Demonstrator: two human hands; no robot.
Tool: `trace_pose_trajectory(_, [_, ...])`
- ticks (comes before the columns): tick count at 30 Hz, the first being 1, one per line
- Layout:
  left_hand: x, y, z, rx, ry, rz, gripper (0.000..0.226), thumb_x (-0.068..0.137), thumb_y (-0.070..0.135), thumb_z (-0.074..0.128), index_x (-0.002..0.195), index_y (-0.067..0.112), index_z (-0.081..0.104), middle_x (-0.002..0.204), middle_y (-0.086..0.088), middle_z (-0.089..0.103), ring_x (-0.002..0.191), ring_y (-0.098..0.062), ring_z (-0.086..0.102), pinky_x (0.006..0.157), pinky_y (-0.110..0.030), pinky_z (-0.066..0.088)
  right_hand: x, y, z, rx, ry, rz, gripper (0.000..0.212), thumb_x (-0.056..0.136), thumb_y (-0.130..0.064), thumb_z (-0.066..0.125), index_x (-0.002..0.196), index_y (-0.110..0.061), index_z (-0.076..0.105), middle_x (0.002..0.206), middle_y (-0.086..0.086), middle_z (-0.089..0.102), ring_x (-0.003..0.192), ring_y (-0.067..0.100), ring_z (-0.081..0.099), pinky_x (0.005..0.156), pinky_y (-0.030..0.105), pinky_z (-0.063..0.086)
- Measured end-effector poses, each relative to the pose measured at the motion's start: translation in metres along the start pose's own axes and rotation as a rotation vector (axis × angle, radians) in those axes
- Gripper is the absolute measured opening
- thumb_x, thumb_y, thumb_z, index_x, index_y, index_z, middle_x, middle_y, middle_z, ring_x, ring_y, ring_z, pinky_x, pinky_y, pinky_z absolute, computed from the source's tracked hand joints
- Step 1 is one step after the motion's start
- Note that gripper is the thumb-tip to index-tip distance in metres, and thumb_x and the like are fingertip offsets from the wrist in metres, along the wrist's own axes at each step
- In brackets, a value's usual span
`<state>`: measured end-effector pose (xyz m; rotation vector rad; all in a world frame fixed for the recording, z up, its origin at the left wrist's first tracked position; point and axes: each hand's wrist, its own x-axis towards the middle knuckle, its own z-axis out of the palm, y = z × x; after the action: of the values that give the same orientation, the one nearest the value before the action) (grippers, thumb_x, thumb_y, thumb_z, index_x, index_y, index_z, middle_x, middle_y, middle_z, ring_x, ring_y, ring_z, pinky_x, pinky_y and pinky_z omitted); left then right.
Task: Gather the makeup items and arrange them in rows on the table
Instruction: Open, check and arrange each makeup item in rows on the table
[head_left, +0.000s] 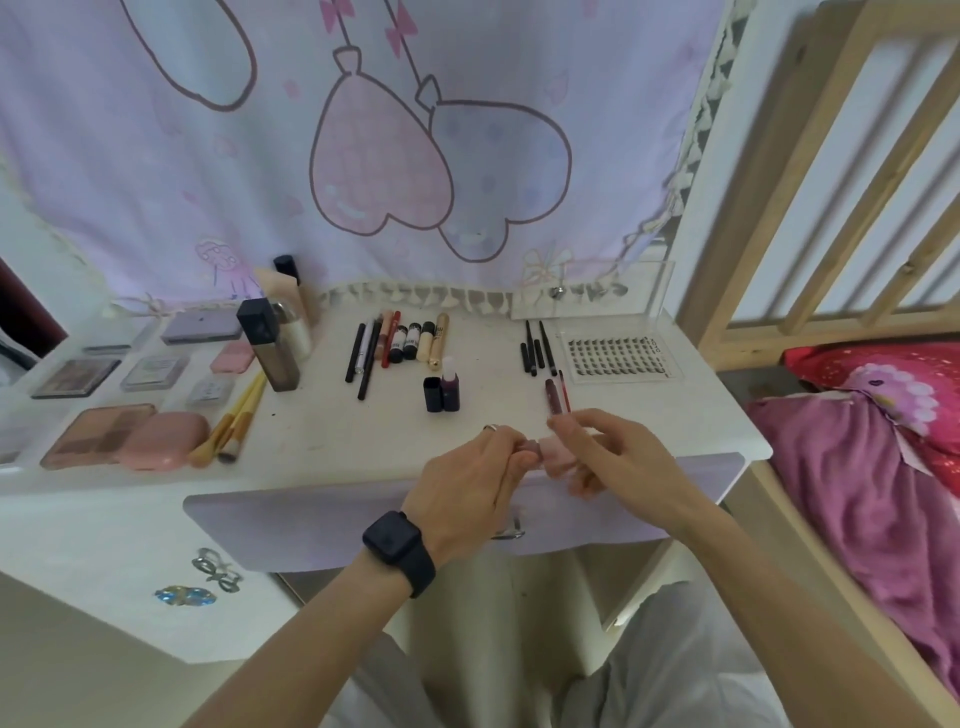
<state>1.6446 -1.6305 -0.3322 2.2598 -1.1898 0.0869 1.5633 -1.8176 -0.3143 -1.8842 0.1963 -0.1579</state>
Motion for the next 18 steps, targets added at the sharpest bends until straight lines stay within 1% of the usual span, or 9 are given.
trace_pose_trajectory(2, [0.002, 0.001, -0.002, 0.057, -0.028, 0.023, 0.061, 0.095, 0.060, 0.005, 0.109, 0.020, 0.050, 0.094, 0.012, 0.049, 0.068, -0.007, 0.046, 0.065, -0.032, 0.046, 0.003, -0.001, -0.002, -0.078, 0.016, 0.016, 0.051, 0.077, -0.083, 0.057, 0.084, -0.035, 0.071, 0.069, 0.000, 0.074, 0.059, 0.011, 0.067, 0.061, 0.019, 0.050])
trace_pose_trajectory(3, [0.003, 0.001, -0.002, 0.066, -0.036, 0.022, 0.062, 0.095, 0.060, 0.005, 0.109, 0.020, 0.050, 0.094, 0.011, 0.049, 0.069, -0.009, 0.047, 0.065, -0.033, 0.047, 0.005, -0.001, -0.003, -0.116, 0.010, 0.008, 0.045, 0.079, -0.079, 0.057, 0.082, -0.036, 0.070, 0.067, -0.001, 0.074, 0.057, 0.010, 0.065, 0.060, 0.018, 0.048])
trace_pose_trajectory(6, [0.005, 0.000, -0.002, 0.044, -0.033, -0.012, 0.061, 0.095, 0.059, 0.005, 0.110, 0.020, 0.050, 0.094, 0.009, 0.051, 0.068, -0.012, 0.050, 0.064, -0.034, 0.047, 0.006, -0.002, -0.009, -0.109, -0.040, -0.054, 0.029, 0.083, -0.066, 0.066, 0.093, -0.039, 0.069, 0.075, 0.000, 0.075, 0.066, 0.015, 0.067, 0.064, 0.026, 0.053])
trace_pose_trajectory(8, [0.007, -0.001, -0.001, 0.034, -0.020, -0.028, 0.058, 0.096, 0.059, 0.006, 0.109, 0.022, 0.049, 0.093, 0.011, 0.050, 0.064, -0.008, 0.048, 0.060, -0.029, 0.044, 0.006, -0.002, -0.012, -0.065, -0.069, -0.079, 0.033, 0.082, -0.063, 0.071, 0.103, -0.038, 0.068, 0.086, 0.002, 0.075, 0.074, 0.019, 0.068, 0.069, 0.029, 0.056])
trace_pose_trajectory(10, [0.009, -0.002, 0.001, 0.020, -0.008, -0.032, 0.056, 0.096, 0.059, 0.007, 0.108, 0.023, 0.048, 0.091, 0.013, 0.048, 0.061, -0.006, 0.046, 0.057, -0.024, 0.039, 0.005, -0.003, -0.013, -0.015, -0.068, -0.032, 0.039, 0.081, -0.066, 0.068, 0.108, -0.038, 0.068, 0.092, -0.003, 0.077, 0.075, 0.014, 0.071, 0.067, 0.025, 0.058])
trace_pose_trajectory(12, [0.011, -0.002, 0.003, 0.021, -0.010, -0.016, 0.054, 0.097, 0.059, 0.007, 0.108, 0.024, 0.047, 0.091, 0.013, 0.048, 0.062, -0.005, 0.046, 0.058, -0.024, 0.040, 0.006, -0.004, -0.013, -0.033, -0.058, 0.030, 0.045, 0.083, -0.074, 0.060, 0.101, -0.033, 0.070, 0.084, -0.003, 0.077, 0.066, 0.010, 0.070, 0.061, 0.022, 0.056])
trace_pose_trajectory(14, [0.011, -0.002, 0.004, 0.029, -0.015, 0.000, 0.053, 0.098, 0.058, 0.007, 0.107, 0.024, 0.047, 0.091, 0.012, 0.049, 0.062, -0.006, 0.047, 0.058, -0.026, 0.043, 0.007, -0.002, -0.015, -0.062, -0.041, 0.028, 0.042, 0.087, -0.071, 0.058, 0.088, -0.031, 0.073, 0.075, 0.000, 0.075, 0.060, 0.009, 0.066, 0.059, 0.023, 0.054])
trace_pose_trajectory(16, [0.012, -0.004, 0.005, 0.025, -0.021, -0.012, 0.053, 0.098, 0.058, 0.007, 0.106, 0.025, 0.047, 0.089, 0.012, 0.049, 0.062, -0.007, 0.047, 0.057, -0.024, 0.042, 0.005, -0.001, -0.017, -0.038, -0.054, -0.022, 0.028, 0.089, -0.059, 0.067, 0.093, -0.032, 0.073, 0.081, 0.000, 0.075, 0.067, 0.011, 0.069, 0.064, 0.025, 0.055])
trace_pose_trajectory(18, [0.012, -0.006, 0.006, 0.012, -0.023, -0.027, 0.054, 0.097, 0.059, 0.007, 0.106, 0.025, 0.047, 0.088, 0.013, 0.048, 0.062, -0.006, 0.047, 0.056, -0.021, 0.038, 0.004, -0.001, -0.020, -0.017, -0.086, -0.056, 0.029, 0.083, -0.057, 0.074, 0.104, -0.037, 0.070, 0.095, -0.003, 0.075, 0.079, 0.016, 0.072, 0.071, 0.025, 0.057])
